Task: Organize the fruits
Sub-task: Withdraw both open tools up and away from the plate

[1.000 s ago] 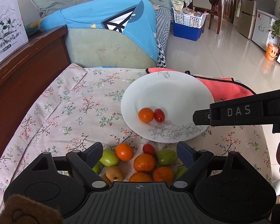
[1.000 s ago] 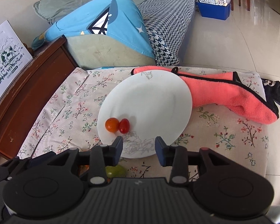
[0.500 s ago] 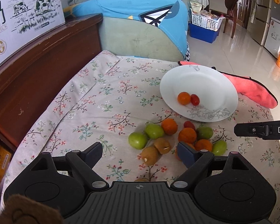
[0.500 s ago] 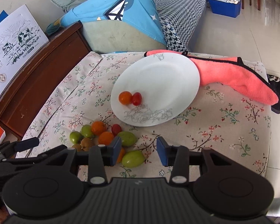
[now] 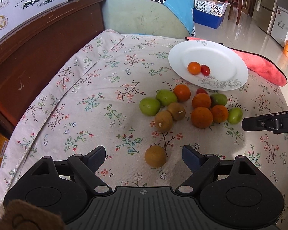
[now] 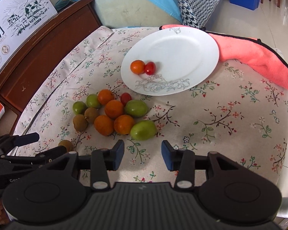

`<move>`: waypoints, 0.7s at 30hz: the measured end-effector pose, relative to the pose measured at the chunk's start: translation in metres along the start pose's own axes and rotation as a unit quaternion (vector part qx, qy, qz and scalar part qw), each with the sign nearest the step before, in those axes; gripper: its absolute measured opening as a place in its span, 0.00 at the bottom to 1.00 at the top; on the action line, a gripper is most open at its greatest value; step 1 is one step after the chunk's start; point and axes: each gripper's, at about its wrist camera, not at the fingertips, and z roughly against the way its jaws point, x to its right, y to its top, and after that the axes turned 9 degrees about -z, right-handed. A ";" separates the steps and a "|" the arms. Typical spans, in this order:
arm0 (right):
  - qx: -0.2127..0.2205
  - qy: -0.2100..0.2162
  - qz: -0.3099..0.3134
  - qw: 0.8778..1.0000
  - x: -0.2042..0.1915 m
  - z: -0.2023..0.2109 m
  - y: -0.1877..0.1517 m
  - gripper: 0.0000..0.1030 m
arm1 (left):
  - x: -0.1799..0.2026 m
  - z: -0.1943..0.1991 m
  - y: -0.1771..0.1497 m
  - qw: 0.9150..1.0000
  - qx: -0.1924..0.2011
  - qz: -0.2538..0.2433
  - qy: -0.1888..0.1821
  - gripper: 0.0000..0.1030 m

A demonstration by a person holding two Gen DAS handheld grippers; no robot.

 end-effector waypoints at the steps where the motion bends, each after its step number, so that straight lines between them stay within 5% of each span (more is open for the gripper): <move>1: 0.000 -0.002 0.003 1.000 -0.001 -0.001 0.000 0.48 | 0.000 -0.002 0.000 1.000 -0.002 0.002 -0.001 0.86; 15: 0.020 -0.043 0.060 0.997 -0.011 -0.023 0.003 0.55 | 0.004 -0.021 -0.001 0.999 -0.030 0.021 -0.005 0.83; 21: 0.024 -0.046 0.074 0.996 -0.015 -0.031 0.002 0.55 | 0.007 -0.025 -0.003 0.999 -0.038 0.024 -0.017 0.69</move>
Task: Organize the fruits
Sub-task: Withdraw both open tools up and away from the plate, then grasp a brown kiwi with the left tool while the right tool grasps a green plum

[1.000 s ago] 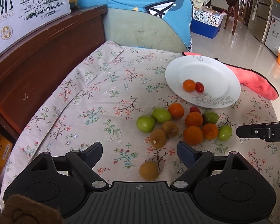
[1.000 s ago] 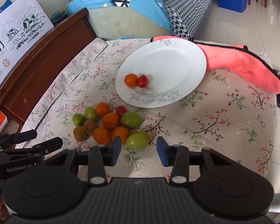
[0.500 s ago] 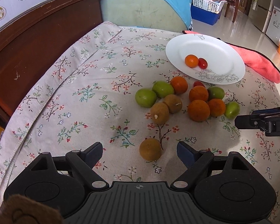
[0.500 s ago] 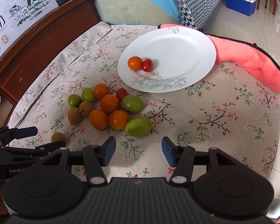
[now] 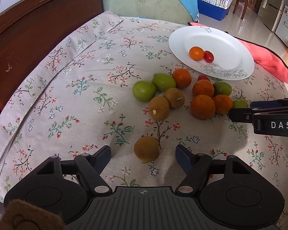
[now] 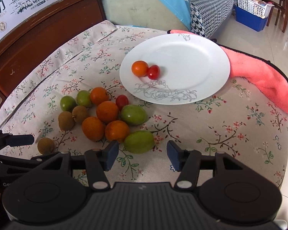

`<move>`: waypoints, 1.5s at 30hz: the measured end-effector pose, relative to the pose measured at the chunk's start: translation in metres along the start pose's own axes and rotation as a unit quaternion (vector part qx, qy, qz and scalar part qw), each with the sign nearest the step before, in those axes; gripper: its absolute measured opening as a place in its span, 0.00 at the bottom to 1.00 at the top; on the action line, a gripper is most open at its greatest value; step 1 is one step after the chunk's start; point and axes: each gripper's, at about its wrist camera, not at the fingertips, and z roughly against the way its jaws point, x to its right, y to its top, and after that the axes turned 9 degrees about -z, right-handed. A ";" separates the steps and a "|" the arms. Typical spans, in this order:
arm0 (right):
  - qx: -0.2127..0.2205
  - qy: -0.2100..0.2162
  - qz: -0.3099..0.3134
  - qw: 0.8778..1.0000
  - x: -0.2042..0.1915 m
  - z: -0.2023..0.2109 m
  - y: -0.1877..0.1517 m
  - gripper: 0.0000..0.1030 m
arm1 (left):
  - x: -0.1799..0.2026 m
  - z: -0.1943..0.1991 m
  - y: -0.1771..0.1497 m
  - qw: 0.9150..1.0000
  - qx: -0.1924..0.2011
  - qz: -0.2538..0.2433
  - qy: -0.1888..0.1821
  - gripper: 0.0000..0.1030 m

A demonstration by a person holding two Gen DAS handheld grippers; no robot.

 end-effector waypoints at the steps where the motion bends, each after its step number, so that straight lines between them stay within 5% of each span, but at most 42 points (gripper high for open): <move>1: 0.002 -0.003 0.004 1.000 -0.001 -0.001 0.000 0.54 | 0.000 0.000 0.000 1.000 0.000 0.001 -0.001 0.68; 6: 0.004 -0.003 0.012 1.000 -0.003 -0.005 -0.002 0.50 | 0.003 0.001 -0.001 1.000 0.009 -0.003 -0.003 0.58; 10: 0.011 -0.007 0.029 0.999 -0.007 -0.006 -0.003 0.35 | 0.002 0.003 0.000 1.000 0.016 0.000 -0.006 0.41; 18: 0.006 -0.007 0.033 0.999 -0.010 -0.005 -0.004 0.35 | 0.000 0.004 0.000 0.999 0.024 0.009 -0.019 0.23; 45: 0.014 0.012 0.056 0.998 -0.019 0.023 0.001 0.35 | 0.008 0.030 0.031 0.996 0.087 -0.003 0.005 0.23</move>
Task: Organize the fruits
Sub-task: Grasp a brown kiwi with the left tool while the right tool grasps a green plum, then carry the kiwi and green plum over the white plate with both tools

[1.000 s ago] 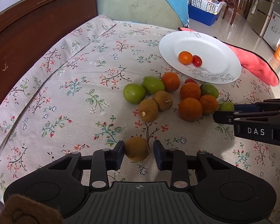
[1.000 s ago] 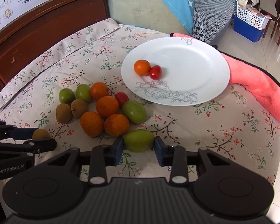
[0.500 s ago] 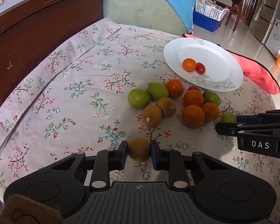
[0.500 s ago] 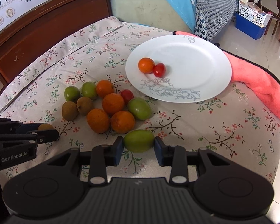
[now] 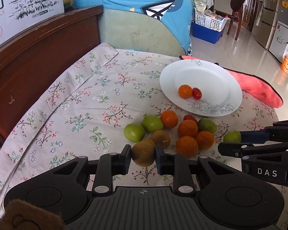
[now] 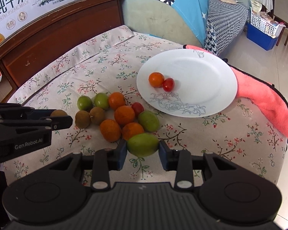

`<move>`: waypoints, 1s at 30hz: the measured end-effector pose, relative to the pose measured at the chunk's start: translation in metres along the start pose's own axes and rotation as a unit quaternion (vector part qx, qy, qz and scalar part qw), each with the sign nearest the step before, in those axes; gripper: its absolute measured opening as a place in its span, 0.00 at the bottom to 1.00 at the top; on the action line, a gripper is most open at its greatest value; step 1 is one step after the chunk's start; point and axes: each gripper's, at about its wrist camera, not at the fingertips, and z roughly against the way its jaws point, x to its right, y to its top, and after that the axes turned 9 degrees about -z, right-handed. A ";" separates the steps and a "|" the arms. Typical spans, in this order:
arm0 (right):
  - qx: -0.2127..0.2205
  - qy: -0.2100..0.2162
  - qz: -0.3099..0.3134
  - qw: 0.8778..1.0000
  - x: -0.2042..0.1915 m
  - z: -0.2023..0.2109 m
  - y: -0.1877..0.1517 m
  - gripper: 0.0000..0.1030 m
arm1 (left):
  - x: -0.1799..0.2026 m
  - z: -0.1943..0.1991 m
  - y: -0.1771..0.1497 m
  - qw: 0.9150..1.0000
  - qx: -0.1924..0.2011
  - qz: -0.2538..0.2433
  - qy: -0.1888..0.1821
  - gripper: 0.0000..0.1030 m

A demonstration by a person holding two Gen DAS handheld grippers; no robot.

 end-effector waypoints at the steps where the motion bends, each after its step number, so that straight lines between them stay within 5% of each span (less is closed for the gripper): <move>1: 0.002 0.000 0.001 1.000 0.000 0.003 0.002 0.35 | 0.001 0.001 0.003 1.000 0.005 0.000 -0.002 0.23; 16: 0.070 -0.013 -0.065 0.995 0.058 0.027 0.062 0.35 | 0.001 -0.011 0.063 0.998 0.041 0.029 -0.035 0.23; 30: 0.058 -0.021 -0.127 0.990 0.082 0.002 0.077 0.35 | 0.015 -0.069 0.106 0.996 0.043 0.035 -0.070 0.23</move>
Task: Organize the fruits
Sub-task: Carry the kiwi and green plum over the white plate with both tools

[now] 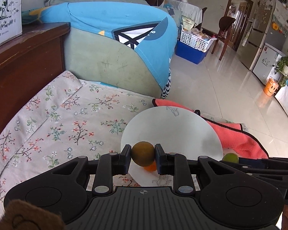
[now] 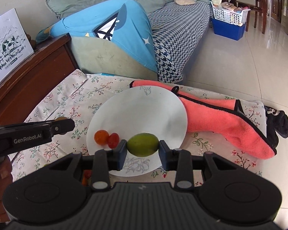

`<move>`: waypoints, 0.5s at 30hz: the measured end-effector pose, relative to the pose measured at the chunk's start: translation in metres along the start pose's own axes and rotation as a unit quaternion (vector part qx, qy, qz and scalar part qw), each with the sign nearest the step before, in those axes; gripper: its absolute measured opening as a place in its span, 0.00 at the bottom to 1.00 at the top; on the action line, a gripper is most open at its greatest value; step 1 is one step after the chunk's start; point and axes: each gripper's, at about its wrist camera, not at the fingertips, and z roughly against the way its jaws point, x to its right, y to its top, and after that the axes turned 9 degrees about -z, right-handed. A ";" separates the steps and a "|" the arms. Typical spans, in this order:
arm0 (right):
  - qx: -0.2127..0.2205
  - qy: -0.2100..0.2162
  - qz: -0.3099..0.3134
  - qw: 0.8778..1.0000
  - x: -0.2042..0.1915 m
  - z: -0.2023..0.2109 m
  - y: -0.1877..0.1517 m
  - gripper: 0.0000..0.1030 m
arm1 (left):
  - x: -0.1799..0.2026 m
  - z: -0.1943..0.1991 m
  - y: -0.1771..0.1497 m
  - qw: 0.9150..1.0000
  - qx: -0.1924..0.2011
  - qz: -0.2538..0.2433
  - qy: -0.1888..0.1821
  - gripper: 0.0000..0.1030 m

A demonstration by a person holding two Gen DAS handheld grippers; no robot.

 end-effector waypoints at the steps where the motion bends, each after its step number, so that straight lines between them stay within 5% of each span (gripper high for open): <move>1: -0.005 0.001 -0.008 1.000 0.001 -0.004 0.000 0.35 | 0.000 -0.005 0.001 1.000 -0.002 0.001 0.001 0.23; 15: -0.032 -0.007 -0.025 0.999 -0.003 -0.043 0.002 0.35 | -0.002 -0.058 0.006 0.999 -0.037 0.019 0.006 0.23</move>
